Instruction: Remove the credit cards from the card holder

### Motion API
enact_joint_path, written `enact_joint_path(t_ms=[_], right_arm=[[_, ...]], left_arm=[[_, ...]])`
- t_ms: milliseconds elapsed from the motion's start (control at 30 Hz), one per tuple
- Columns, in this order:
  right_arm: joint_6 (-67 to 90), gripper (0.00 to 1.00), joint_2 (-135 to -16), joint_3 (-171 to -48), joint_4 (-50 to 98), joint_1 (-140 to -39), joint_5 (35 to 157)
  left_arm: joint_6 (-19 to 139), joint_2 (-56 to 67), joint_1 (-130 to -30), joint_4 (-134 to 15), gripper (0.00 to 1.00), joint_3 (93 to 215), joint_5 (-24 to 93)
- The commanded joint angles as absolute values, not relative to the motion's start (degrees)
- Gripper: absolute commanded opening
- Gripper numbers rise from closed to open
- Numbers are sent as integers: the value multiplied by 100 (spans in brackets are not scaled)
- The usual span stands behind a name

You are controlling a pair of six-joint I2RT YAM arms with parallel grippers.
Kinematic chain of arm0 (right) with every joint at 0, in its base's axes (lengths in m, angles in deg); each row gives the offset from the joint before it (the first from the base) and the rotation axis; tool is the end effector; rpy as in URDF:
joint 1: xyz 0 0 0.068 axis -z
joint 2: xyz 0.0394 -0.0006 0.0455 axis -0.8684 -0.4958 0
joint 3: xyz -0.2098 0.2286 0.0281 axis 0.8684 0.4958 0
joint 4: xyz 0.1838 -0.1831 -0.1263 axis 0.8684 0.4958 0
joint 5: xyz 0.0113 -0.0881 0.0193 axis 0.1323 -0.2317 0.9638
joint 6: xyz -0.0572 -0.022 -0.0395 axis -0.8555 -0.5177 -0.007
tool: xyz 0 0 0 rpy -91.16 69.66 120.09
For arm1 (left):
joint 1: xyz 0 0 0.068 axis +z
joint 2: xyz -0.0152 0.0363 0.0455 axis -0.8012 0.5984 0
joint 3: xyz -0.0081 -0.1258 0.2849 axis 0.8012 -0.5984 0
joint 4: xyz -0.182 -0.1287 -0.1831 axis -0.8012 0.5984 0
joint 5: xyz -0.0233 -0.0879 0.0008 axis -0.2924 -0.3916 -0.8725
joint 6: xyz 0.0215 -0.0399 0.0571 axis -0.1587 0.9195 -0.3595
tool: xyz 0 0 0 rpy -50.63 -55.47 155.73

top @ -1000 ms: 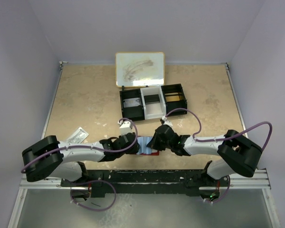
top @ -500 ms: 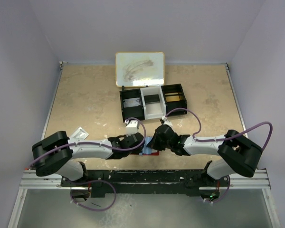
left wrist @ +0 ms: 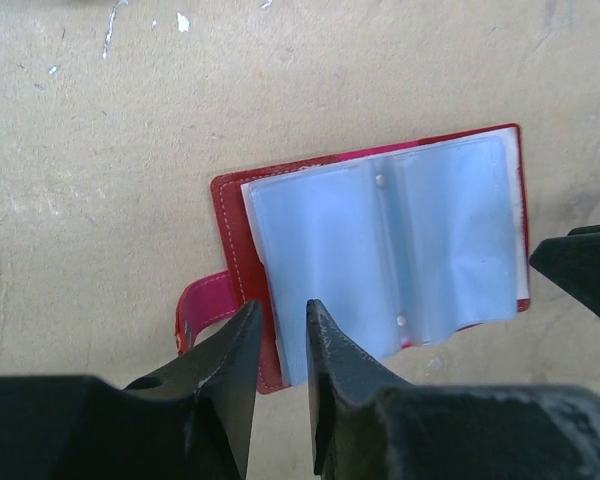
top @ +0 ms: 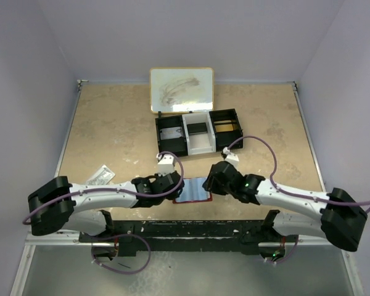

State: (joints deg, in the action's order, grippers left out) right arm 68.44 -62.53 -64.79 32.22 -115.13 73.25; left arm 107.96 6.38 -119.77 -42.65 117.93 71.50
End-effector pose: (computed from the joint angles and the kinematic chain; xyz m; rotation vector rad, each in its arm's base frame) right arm 0.1588 0.1980 0.1842 0.3185 2.4201 0.6911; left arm 0.1334 -0.2339 0.1743 -0.0401 2.4071 -0.3903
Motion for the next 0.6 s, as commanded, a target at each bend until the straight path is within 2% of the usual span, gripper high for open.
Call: enact_joint_path(t_ms=[0, 133, 300, 567], right_arm=[[6625, 42, -5559, -6598, 3575, -11525, 6991], [6205, 34, -5404, -6521, 2711, -11522, 7625], [6175, 26, -6096, -6374, 1614, -11525, 8411], [6698, 19, -7268, -6237, 1913, -11467, 7973]], left_arm=[[10741, 209, -12009, -4358, 24, 11850, 7362], [10737, 8, -12009, -4505, 25, 11923, 7323], [10721, -44, -12005, -5226, 24, 11893, 6973], [10807, 529, -12009, -5804, 21, 11776, 6553]])
